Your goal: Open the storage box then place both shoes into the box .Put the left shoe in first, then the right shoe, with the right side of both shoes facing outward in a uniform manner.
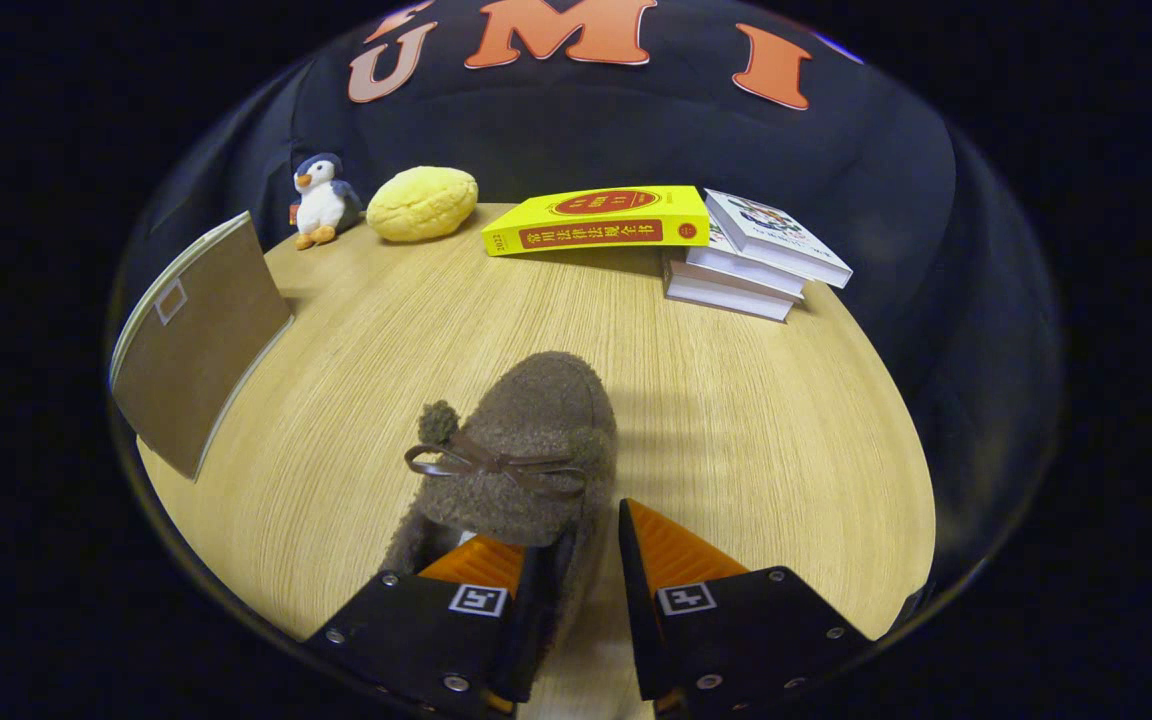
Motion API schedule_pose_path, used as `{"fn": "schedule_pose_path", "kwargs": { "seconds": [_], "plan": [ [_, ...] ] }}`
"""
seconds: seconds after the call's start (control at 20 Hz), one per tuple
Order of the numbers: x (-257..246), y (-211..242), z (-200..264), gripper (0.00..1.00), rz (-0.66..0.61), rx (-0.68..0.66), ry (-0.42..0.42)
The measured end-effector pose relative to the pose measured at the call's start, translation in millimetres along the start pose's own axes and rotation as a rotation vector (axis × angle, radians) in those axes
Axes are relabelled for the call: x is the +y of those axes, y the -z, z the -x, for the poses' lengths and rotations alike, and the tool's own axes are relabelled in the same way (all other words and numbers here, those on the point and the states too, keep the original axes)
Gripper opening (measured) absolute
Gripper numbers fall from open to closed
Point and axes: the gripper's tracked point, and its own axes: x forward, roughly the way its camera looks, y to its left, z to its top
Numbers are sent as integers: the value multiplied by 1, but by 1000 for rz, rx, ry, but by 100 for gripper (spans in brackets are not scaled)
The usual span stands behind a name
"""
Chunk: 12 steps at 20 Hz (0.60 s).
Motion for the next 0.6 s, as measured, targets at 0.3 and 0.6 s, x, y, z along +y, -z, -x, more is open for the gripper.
{"fn": "schedule_pose_path", "kwargs": {
  "seconds": [0.3, 0.6],
  "plan": [
    [-3, -14, 4, 8, -63, 6, 41],
    [49, -79, 41, 7, -159, -61, -41]
  ]
}}
